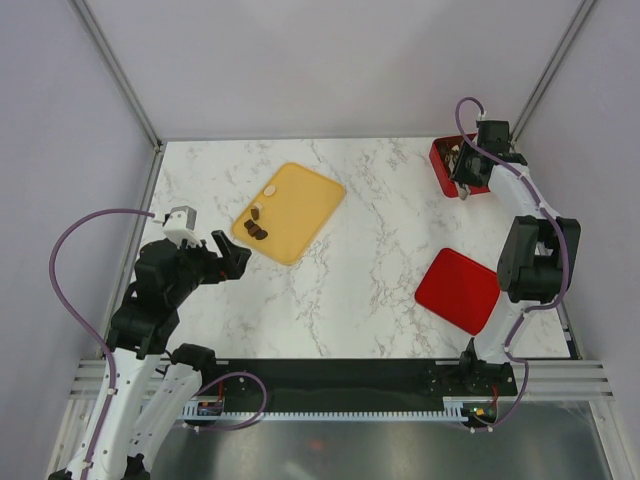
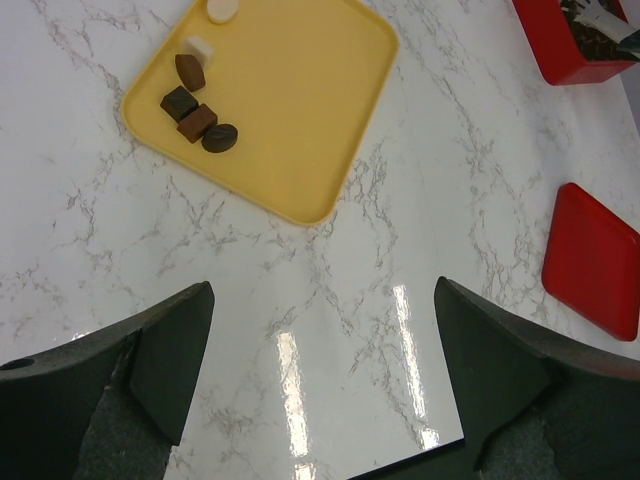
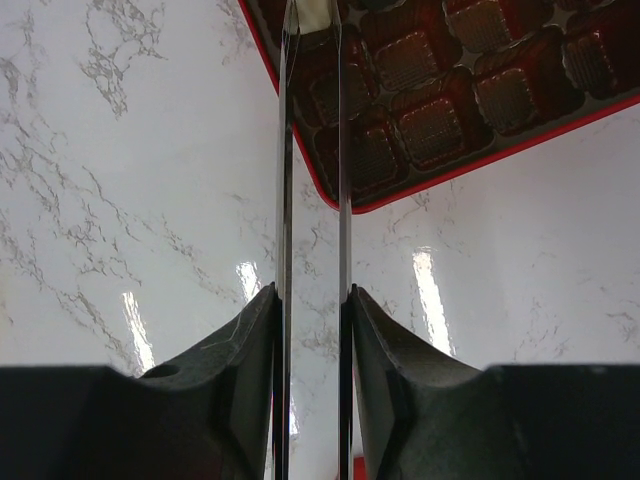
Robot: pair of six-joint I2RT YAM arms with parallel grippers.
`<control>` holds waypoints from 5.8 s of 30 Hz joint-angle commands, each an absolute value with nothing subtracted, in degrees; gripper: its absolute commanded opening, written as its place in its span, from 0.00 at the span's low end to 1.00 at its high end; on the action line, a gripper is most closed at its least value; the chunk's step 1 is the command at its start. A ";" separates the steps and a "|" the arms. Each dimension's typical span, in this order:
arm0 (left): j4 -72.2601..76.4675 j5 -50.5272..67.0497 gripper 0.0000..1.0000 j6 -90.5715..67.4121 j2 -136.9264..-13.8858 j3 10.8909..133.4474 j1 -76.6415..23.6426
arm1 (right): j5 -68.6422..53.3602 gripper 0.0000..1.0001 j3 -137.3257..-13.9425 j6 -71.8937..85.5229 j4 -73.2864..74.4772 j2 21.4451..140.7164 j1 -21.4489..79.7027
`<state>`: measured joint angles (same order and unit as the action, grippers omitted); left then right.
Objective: Pack the chocolate
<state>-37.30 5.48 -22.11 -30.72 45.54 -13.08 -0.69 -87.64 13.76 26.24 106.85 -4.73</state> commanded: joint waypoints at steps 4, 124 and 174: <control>-35.51 5.10 1.00 -21.27 -30.94 45.09 -12.74 | -1.84 0.42 -90.53 14.06 25.22 107.14 -4.92; -35.60 4.39 1.00 -21.27 -29.27 45.18 -12.83 | 5.36 0.31 -77.26 12.74 22.50 92.47 23.41; -35.60 4.57 1.00 -21.27 -29.71 45.18 -12.74 | 5.71 0.36 -98.09 15.73 31.99 111.62 -13.01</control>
<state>-37.34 4.62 -22.11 -29.43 45.54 -13.08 5.96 -95.77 15.09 32.23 111.53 -12.67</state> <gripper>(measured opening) 0.993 0.377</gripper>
